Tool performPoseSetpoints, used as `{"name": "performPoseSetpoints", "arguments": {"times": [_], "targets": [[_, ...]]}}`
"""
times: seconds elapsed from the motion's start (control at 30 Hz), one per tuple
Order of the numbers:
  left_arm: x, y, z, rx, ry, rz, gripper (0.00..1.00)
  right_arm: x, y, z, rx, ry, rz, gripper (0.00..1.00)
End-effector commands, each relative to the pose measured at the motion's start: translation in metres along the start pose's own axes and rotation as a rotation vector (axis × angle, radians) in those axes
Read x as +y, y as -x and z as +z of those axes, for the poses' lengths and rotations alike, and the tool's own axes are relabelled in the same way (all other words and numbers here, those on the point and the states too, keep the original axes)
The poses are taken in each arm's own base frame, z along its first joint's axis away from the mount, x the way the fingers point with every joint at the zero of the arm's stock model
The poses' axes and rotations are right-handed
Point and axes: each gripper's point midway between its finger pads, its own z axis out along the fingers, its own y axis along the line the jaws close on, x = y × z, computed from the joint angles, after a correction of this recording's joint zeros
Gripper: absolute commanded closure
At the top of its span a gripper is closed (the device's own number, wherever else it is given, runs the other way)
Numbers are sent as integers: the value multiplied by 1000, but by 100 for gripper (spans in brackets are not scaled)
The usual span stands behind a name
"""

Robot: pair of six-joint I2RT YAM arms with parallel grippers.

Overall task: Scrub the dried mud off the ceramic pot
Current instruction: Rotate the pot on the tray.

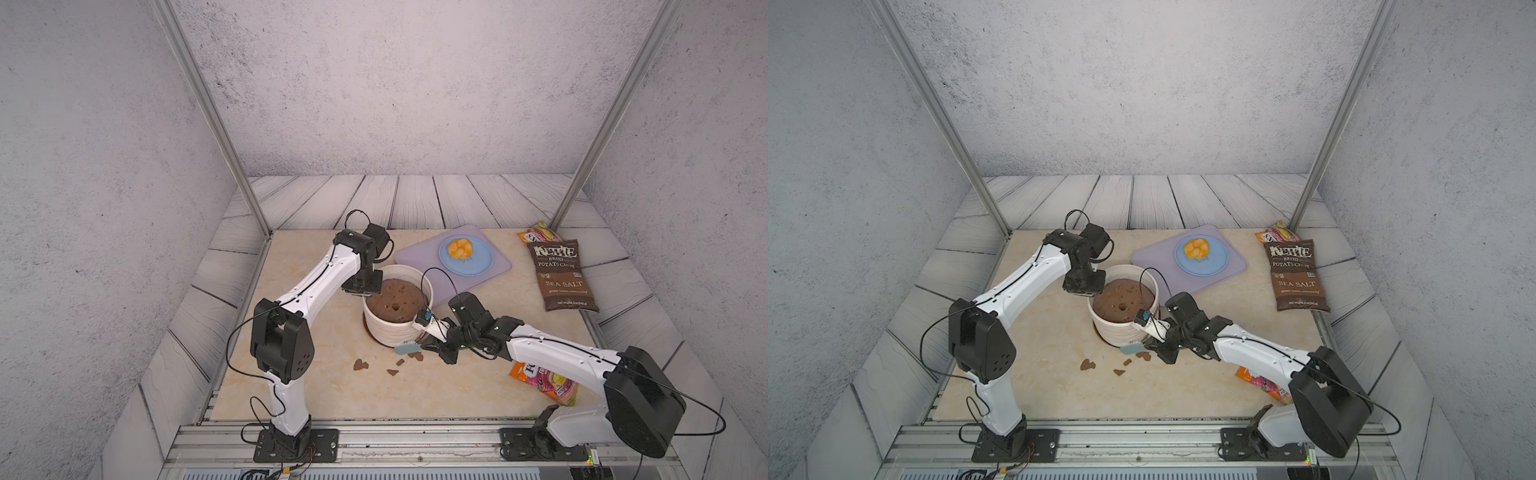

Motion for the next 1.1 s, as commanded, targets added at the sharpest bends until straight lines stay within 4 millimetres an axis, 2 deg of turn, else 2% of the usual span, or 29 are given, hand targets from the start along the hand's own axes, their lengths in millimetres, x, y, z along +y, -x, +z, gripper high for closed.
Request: {"name": "performPoseSetpoints", "arguments": {"times": [0.0, 0.23, 0.47, 0.7, 0.9, 1.07], "targets": [[-1, -16, 25, 92, 20, 103, 96, -9, -14, -1, 35, -41, 18, 100], [-2, -12, 25, 85, 24, 109, 96, 13, -15, -13, 17, 7, 34, 100], [0, -9, 23, 77, 37, 117, 93, 45, 5, -40, -99, 92, 90, 100], [2, -7, 13, 56, 41, 104, 86, 59, 21, -63, -121, 130, 71, 100], [4, -6, -2, 31, 34, 58, 71, 60, 34, -71, -150, 133, 64, 100], [3, -7, -18, 18, 9, -10, 44, 59, 37, -71, -162, 131, 66, 100]]}}
